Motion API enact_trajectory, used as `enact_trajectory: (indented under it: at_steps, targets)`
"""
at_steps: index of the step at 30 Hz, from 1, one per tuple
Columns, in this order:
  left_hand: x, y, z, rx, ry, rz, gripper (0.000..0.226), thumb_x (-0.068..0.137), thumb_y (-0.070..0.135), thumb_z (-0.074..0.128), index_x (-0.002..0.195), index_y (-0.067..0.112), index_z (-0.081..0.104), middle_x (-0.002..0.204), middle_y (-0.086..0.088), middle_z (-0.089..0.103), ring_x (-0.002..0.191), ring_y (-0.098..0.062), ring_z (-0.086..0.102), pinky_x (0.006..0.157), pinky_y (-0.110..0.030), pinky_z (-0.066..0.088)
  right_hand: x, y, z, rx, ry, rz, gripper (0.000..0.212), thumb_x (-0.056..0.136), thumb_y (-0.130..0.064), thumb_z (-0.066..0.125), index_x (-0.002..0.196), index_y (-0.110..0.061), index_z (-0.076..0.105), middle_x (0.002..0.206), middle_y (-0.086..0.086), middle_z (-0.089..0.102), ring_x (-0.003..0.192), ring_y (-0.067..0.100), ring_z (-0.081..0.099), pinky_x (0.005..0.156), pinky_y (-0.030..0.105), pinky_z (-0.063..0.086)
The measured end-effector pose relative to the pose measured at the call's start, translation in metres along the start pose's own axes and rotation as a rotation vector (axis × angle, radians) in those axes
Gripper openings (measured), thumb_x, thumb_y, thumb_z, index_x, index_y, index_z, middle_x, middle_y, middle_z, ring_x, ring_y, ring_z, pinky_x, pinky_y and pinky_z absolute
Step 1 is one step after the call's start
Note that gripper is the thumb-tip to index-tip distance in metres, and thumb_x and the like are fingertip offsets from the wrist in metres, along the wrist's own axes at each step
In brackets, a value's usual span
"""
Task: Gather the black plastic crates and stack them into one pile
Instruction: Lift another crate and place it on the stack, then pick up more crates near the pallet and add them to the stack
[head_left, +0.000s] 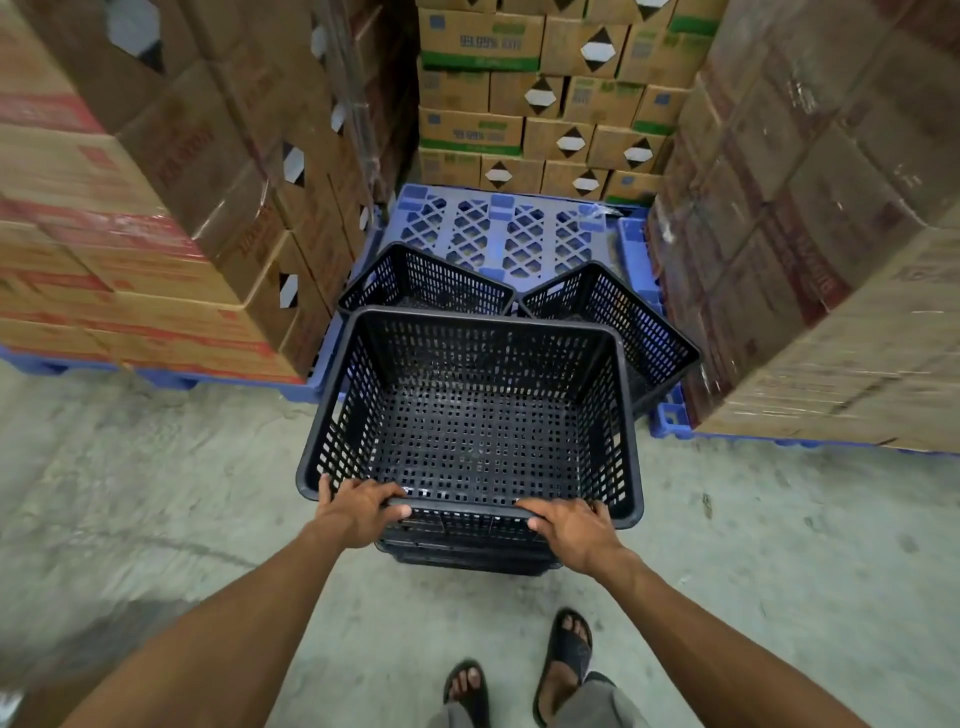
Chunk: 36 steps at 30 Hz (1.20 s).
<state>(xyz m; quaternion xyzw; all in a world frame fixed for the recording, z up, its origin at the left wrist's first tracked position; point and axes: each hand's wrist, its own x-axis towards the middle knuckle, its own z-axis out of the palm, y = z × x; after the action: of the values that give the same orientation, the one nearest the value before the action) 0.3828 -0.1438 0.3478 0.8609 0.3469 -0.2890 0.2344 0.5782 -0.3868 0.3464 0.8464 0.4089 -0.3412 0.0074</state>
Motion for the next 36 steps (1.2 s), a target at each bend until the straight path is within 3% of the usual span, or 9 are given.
enact_trajectory:
  at_steps: [4, 8, 12, 16, 22, 26, 28, 31, 36]
  targets:
    - [0.003, 0.006, -0.010, -0.180, -0.069, -0.051, 0.038, 0.088, 0.059, 0.050, 0.121, 0.041, 0.058, 0.130, 0.008, 0.059, 0.130, -0.020, 0.044, 0.118, -0.053, -0.001, -0.007, 0.002, -0.003, 0.110, -0.015, -0.034, 0.049, 0.100, -0.054, 0.027, 0.148, -0.047, 0.029, 0.155, -0.007, 0.036, 0.146, 0.022, 0.023, 0.117, 0.057, 0.000]
    - [0.005, 0.043, -0.027, -0.731, -0.099, 0.050, 0.027, 0.091, 0.023, 0.064, 0.114, 0.009, 0.063, 0.126, -0.009, 0.063, 0.113, -0.020, 0.056, 0.101, -0.025, 0.037, -0.013, 0.022, -0.018, 0.223, 0.113, -0.039, 0.051, 0.099, -0.053, 0.034, 0.148, -0.038, 0.035, 0.153, -0.004, 0.040, 0.145, 0.018, 0.025, 0.119, 0.050, 0.000]
    - [0.020, 0.106, -0.058, -0.715, -0.078, 0.173, 0.020, 0.095, 0.014, 0.057, 0.112, 0.003, 0.059, 0.110, -0.007, 0.058, 0.106, -0.020, 0.054, 0.084, -0.018, 0.042, -0.014, 0.064, -0.053, 0.307, 0.280, 0.066, 0.052, 0.096, -0.056, 0.036, 0.144, -0.037, 0.041, 0.147, -0.004, 0.046, 0.140, 0.018, 0.033, 0.117, 0.049, 0.013]
    - [0.040, 0.174, -0.084, -0.684, 0.002, 0.359, 0.026, 0.096, 0.010, 0.055, 0.119, -0.002, 0.059, 0.113, -0.011, 0.057, 0.105, -0.019, 0.053, 0.089, -0.022, 0.041, -0.009, 0.108, -0.093, 0.620, 0.437, 0.201, 0.047, 0.096, -0.048, 0.047, 0.138, -0.026, 0.050, 0.133, 0.001, 0.058, 0.125, 0.020, 0.052, 0.108, 0.044, 0.037]
    - [0.094, 0.290, -0.119, -0.789, 0.028, 0.437, 0.022, 0.097, 0.019, 0.054, 0.118, 0.021, 0.058, 0.104, -0.016, 0.064, 0.098, -0.024, 0.062, 0.075, -0.027, 0.048, 0.025, 0.195, -0.148, 1.054, 0.618, 0.327, 0.040, 0.098, -0.026, 0.055, 0.131, -0.004, 0.053, 0.112, 0.005, 0.057, 0.105, 0.021, 0.056, 0.095, 0.033, 0.043]
    - [0.158, 0.361, -0.130, -0.923, -0.080, 0.307, 0.032, 0.095, 0.029, 0.058, 0.126, 0.030, 0.050, 0.115, -0.004, 0.063, 0.107, -0.020, 0.061, 0.086, -0.035, 0.050, 0.079, 0.267, -0.180, 1.175, 0.595, 0.330, 0.037, 0.098, -0.022, 0.055, 0.129, -0.003, 0.055, 0.112, 0.010, 0.057, 0.100, 0.021, 0.054, 0.100, 0.045, 0.046]
    - [0.186, 0.389, -0.132, -1.041, -0.143, 0.195, 0.039, 0.094, 0.031, 0.059, 0.131, 0.030, 0.047, 0.113, -0.004, 0.063, 0.102, -0.019, 0.062, 0.084, -0.033, 0.052, 0.106, 0.295, -0.191, 1.231, 0.556, 0.338, 0.032, 0.098, -0.023, 0.054, 0.125, -0.006, 0.056, 0.101, 0.004, 0.057, 0.092, 0.020, 0.056, 0.083, 0.038, 0.052]
    - [0.247, 0.448, -0.121, -1.136, -0.240, 0.016, 0.049, 0.094, 0.038, 0.056, 0.139, 0.027, 0.039, 0.107, -0.003, 0.062, 0.101, -0.023, 0.064, 0.078, -0.036, 0.056, 0.165, 0.354, -0.203, 1.341, 0.421, 0.445, 0.023, 0.099, -0.030, 0.052, 0.117, -0.017, 0.054, 0.094, 0.001, 0.057, 0.086, 0.020, 0.056, 0.060, 0.026, 0.040]
    - [0.355, 0.501, -0.083, -1.099, -0.239, -0.285, 0.068, 0.094, 0.047, 0.051, 0.151, 0.028, 0.020, 0.143, -0.007, 0.046, 0.116, -0.026, 0.052, 0.097, -0.043, 0.045, 0.261, 0.433, -0.199, 1.353, 0.105, 0.586, 0.039, 0.094, -0.046, 0.055, 0.125, -0.023, 0.049, 0.108, -0.001, 0.059, 0.082, 0.019, 0.057, 0.073, 0.035, 0.045]
